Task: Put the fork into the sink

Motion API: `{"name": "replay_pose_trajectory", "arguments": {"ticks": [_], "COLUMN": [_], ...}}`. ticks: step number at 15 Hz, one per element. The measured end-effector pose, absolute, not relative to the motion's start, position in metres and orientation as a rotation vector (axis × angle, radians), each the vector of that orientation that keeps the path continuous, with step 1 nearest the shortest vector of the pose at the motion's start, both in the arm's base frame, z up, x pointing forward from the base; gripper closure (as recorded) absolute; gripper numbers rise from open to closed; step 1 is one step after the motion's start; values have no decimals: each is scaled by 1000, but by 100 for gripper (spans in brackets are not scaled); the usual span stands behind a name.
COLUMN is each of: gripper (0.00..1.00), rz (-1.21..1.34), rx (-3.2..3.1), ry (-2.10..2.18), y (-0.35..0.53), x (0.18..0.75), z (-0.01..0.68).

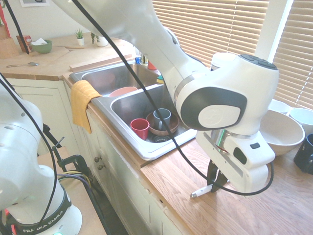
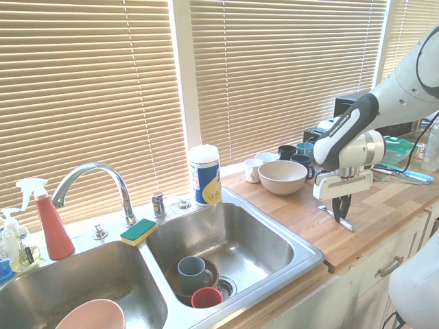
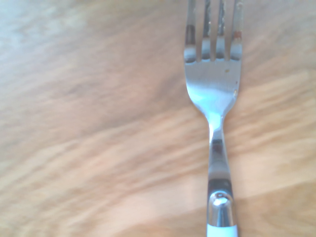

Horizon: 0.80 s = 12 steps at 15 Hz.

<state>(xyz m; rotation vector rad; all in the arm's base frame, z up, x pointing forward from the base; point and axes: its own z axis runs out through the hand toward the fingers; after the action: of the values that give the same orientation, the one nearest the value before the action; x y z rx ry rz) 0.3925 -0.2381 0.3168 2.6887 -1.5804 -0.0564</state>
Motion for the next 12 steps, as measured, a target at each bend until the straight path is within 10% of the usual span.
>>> {"name": "replay_pose_trajectory", "arguments": {"ticks": [12], "gripper": [100], "rz": [94], "rx": [2957], "ry": [-1174], "y": [-6], "x": [466], "z": [378]}}
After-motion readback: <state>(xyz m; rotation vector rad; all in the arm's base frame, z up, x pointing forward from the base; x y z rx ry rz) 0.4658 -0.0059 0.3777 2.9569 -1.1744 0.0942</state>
